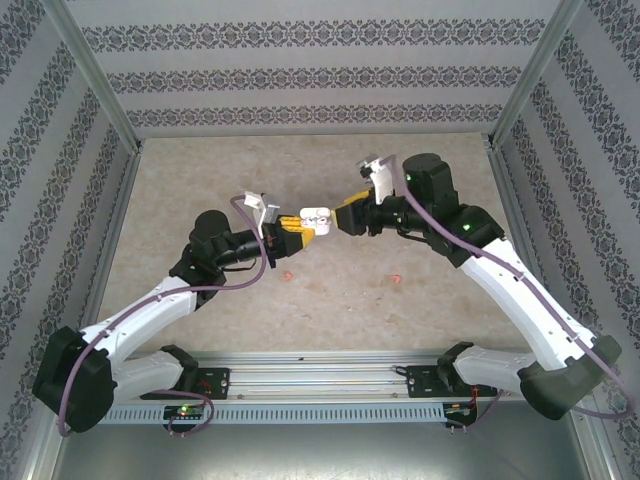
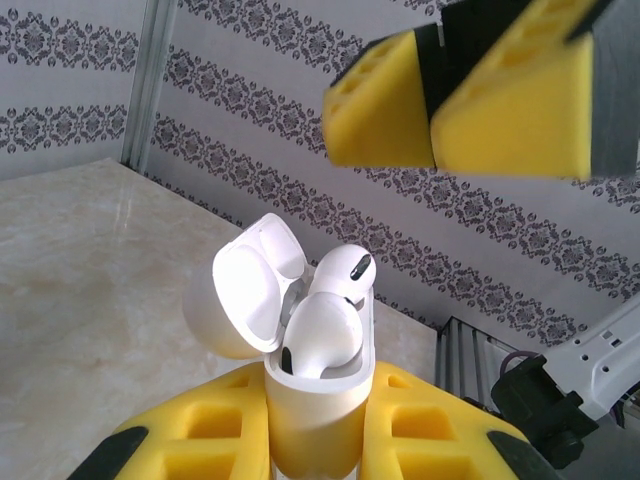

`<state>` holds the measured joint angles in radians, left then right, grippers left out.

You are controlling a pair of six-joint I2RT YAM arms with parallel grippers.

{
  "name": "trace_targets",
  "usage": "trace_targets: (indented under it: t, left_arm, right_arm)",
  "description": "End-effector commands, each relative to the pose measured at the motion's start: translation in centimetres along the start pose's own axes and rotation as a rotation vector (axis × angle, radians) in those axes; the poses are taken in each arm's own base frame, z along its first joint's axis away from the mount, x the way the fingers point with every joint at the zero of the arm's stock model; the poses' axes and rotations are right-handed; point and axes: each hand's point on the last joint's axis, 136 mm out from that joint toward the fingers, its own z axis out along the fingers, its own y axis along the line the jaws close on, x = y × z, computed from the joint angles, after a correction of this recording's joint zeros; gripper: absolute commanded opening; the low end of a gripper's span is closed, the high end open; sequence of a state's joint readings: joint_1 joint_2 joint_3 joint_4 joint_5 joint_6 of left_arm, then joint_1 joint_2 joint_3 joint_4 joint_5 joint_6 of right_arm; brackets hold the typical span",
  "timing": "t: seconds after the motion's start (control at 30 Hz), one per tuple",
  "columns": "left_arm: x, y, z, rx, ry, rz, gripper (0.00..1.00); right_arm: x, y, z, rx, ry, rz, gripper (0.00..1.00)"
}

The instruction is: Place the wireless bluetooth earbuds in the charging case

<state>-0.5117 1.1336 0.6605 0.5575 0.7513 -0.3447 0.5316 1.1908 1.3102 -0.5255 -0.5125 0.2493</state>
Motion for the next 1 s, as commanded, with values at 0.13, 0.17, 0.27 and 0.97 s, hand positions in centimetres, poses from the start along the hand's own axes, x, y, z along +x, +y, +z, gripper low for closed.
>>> trace_targets:
  t: [0.13,0.17,0.27,0.97]
  left_arm:
    - [-0.7,-0.6,1.1,0.078,-0.041,0.055,0.0]
    - [-0.7,-0.6,1.3,0.089,-0.043,0.05,0.0]
    - [-0.6,-0.5,1.8,0.11,-0.048,0.035,0.0]
    - [-0.2,0.0,2.5,0.116,-0.036,0.005,0.0]
  right_arm:
    - [-1.7,-1.5,1.3,-0.125,-0.031,0.31,0.52]
    - [-1.6,-2.1,1.5,-0.122,-0.028,0.353,0.52]
    - [-1.2,-3.2,2.2,-0.145,-0.018,0.449,0.53]
    - [1.9,-4.6,6.1,-0.282,0.133,0.702,0.46]
